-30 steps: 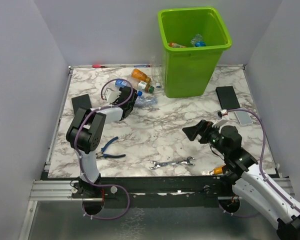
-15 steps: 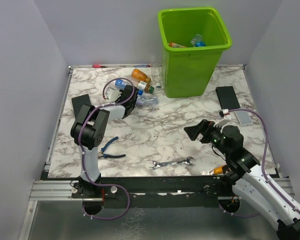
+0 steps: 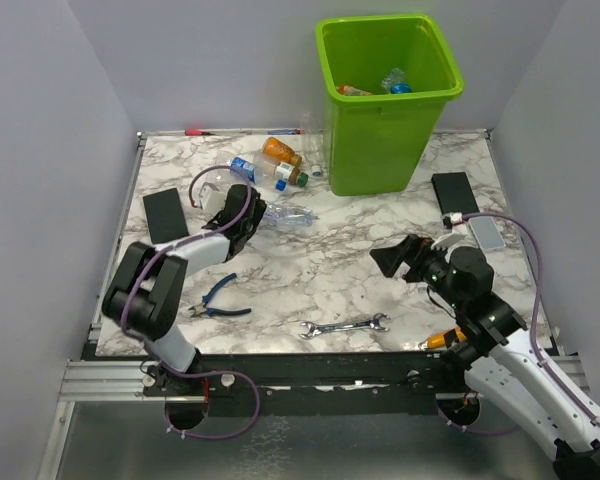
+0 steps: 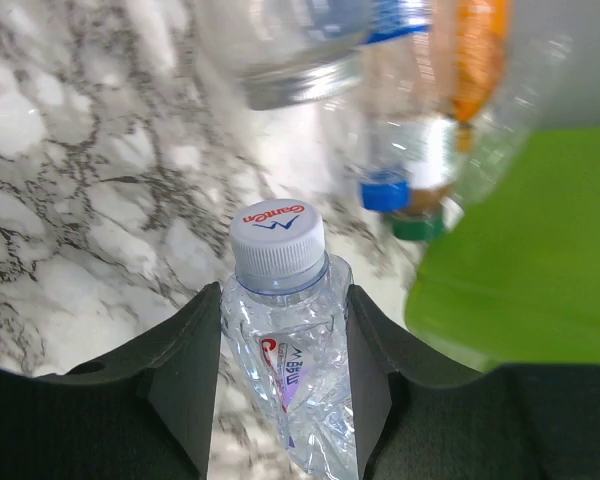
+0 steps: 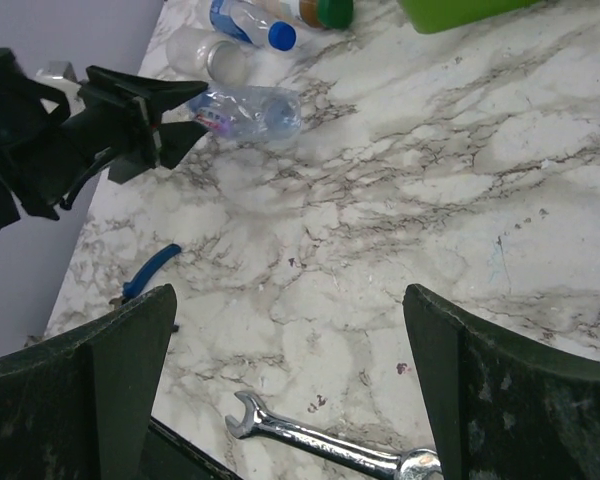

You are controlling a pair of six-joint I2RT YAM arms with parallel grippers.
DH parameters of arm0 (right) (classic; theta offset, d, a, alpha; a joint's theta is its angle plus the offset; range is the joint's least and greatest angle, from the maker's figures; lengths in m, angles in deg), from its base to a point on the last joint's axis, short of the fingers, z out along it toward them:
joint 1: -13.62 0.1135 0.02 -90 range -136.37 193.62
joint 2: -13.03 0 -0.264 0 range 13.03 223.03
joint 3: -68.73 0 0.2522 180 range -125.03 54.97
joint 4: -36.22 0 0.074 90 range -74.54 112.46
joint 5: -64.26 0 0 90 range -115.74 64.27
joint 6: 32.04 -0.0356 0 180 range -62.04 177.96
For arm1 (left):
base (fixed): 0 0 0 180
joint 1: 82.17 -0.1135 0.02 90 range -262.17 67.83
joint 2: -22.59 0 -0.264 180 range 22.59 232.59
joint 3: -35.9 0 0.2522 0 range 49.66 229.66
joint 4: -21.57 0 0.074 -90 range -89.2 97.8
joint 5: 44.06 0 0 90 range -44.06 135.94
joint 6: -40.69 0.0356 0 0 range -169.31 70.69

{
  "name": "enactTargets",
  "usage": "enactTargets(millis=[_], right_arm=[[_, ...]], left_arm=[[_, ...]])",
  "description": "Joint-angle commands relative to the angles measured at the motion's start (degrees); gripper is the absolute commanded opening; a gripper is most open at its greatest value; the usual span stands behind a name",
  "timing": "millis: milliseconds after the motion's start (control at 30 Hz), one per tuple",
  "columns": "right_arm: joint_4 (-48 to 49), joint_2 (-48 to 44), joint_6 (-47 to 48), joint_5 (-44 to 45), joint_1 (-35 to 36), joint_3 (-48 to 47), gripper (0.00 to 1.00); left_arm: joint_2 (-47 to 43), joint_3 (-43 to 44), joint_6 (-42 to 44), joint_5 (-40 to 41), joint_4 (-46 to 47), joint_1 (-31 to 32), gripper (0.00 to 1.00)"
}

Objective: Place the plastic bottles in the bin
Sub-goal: Pick up the plastic bottle at the center of the board.

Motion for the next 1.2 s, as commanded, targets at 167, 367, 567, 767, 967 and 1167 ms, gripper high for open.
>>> enactTargets(millis=[167, 367, 567, 767, 967, 1167], right_arm=[[-0.5, 3.7, 6.2, -12.6, -0.2, -6.5, 1.00], [9.6, 14.0, 3.0, -30.8, -0.1, -8.0, 1.00], [18.5, 20.7, -0.2, -31.1, 0.2, -9.7, 1.00], [21.6, 25.5, -0.8, -26.7, 4.2, -10.0, 0.97], [26.4, 29.1, -3.9, -22.5, 6.3, -9.3, 0.82], [26.9, 33.3, -3.1, -20.4, 10.3, -11.8, 0.61]], left_arm=[[-17.5, 2.2, 38.1, -26.7, -5.5, -0.1, 0.05], [-20.4, 2.1, 53.2, -53.7, -1.7, 1.7, 0.00], [-24.5, -1.5, 59.6, -60.6, 6.0, 10.8, 0.00], [-26.5, -10.0, 49.1, -59.0, 24.7, 11.5, 0.00], [-26.8, -11.4, 46.7, -57.8, 27.6, 11.6, 0.00], [-28.2, -13.4, 45.2, -56.0, 30.0, 11.6, 0.00]])
